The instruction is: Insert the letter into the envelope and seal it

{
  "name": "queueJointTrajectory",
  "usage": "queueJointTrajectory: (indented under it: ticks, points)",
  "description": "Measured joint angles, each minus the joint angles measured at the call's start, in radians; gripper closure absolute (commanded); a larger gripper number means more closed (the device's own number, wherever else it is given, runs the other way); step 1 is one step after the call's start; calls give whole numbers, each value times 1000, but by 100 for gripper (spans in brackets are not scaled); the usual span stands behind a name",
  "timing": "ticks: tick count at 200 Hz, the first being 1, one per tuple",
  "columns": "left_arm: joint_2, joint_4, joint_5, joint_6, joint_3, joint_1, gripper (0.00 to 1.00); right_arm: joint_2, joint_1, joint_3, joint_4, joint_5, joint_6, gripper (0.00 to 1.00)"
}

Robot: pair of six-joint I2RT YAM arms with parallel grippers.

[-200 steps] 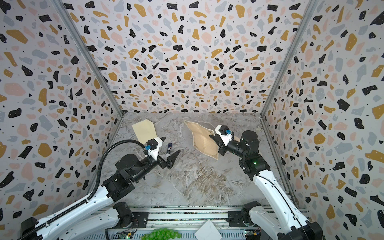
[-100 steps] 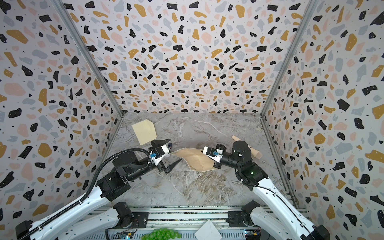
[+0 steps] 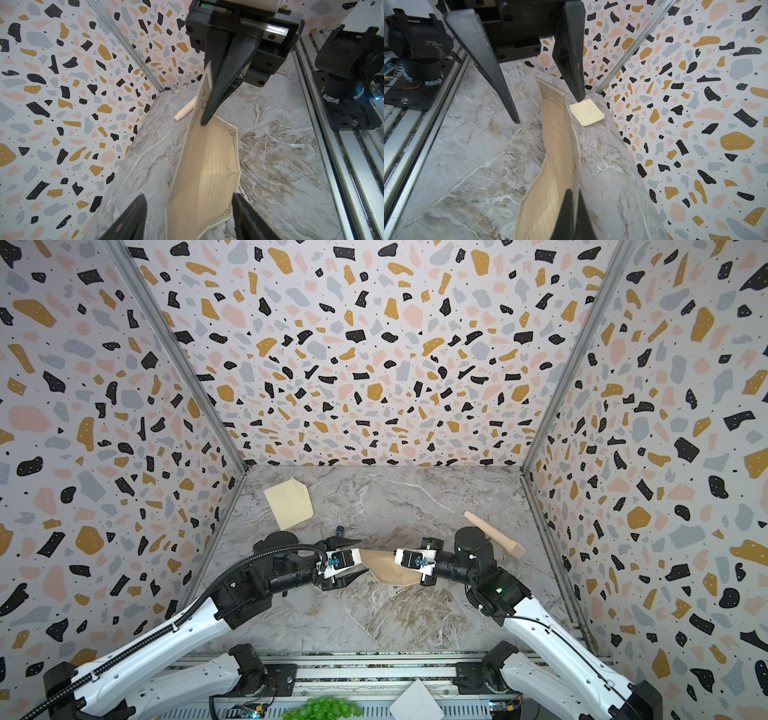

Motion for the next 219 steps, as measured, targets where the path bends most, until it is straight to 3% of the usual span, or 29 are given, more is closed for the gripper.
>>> queueJointTrajectory:
  ticks: [65,97,123,138,156,178,193,219]
  points:
    - [28,-38,-2,24,10,0,100,0,20,-5,3,14,-10,100]
    - [29,-40,-2,31,10,0,100,0,24,-16,14,15,-4,100]
    - [25,-40,-2,31,10,0,100,-1,24,-24,31,18,14,93]
    - [17,-40,-3,31,10,0,100,-6,24,-32,40,31,40,83]
    - [0,-32,-10,31,10,0,100,-26,25,-43,46,63,97,56]
    - [-33,-19,-27,31,10,0,100,-74,25,-62,51,118,163,36]
    - [-54,-8,-37,31,9,0,100,-123,25,-81,53,164,223,30]
    - [-83,1,-50,31,8,0,100,-197,25,-124,55,214,325,28]
